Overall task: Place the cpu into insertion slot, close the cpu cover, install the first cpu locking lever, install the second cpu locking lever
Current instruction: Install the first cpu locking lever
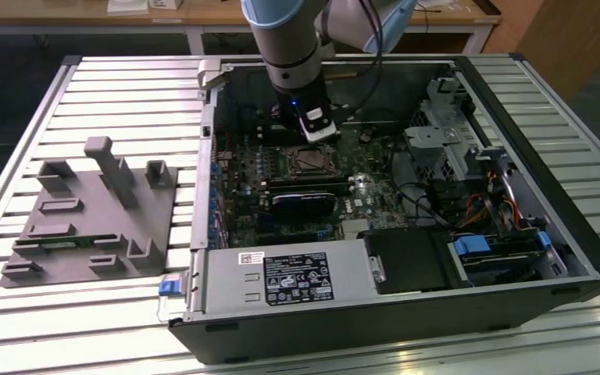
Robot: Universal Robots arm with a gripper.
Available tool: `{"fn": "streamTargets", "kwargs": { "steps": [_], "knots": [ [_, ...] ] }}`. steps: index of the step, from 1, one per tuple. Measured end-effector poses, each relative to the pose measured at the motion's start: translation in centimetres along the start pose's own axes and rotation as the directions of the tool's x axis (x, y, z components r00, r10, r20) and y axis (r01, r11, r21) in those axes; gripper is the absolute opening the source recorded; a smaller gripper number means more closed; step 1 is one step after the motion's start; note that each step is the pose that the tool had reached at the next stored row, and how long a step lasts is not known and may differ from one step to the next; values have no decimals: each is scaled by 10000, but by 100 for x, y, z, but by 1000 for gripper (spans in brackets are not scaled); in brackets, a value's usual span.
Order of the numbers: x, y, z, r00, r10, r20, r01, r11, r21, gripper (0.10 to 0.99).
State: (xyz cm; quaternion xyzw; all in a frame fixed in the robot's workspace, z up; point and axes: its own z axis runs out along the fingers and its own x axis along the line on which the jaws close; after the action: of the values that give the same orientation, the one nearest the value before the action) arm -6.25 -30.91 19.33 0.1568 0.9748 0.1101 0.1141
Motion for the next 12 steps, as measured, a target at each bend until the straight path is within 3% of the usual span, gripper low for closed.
{"fn": "streamTargets", "kwargs": {
  "steps": [12],
  "knots": [
    [5,-7,26,10000,-6,62,5,9999,115,106]
  ]
}}
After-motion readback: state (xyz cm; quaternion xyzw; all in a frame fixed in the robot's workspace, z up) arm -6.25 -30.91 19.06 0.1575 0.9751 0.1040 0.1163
